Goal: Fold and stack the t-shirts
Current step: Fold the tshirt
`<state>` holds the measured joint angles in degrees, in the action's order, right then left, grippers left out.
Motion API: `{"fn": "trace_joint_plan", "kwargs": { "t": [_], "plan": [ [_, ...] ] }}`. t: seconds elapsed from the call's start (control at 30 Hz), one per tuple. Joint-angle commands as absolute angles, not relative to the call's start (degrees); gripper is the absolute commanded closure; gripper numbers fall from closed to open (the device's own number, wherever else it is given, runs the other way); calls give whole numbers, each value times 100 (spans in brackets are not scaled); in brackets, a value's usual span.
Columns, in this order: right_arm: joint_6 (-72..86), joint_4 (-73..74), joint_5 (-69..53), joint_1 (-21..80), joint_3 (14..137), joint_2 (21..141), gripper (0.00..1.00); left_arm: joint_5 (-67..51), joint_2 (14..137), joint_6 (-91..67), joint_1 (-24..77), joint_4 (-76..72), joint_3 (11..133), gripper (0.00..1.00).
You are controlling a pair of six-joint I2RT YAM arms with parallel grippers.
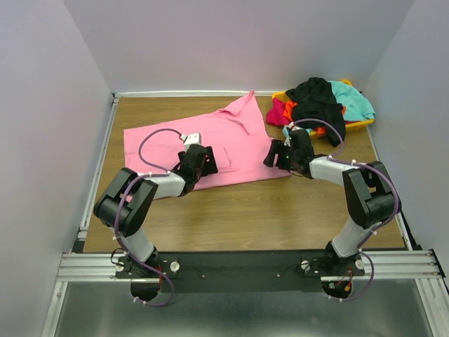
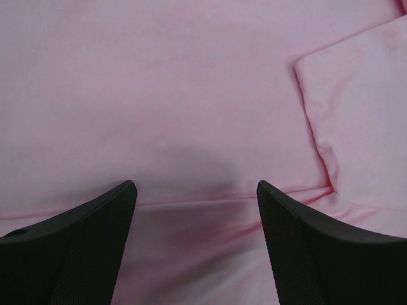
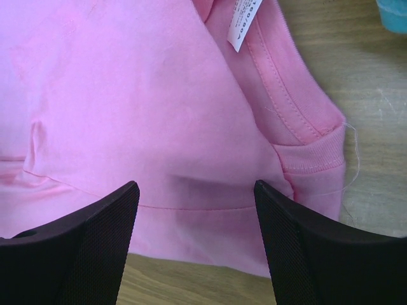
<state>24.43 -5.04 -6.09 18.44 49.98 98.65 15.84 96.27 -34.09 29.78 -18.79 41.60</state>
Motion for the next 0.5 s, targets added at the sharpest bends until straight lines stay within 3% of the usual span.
{"fn": "trace_joint_plan", "kwargs": {
  "t": [0.0,0.47],
  "plan": [
    [2794,176,-273,1916,4475,9800,20,1608,9738,-3524,3058,-2083,3982,15],
    [3401,589,-26,2346,3236,8747,20,1705,9466,-4209,3409,-1899,3226,16]
  ]
}}
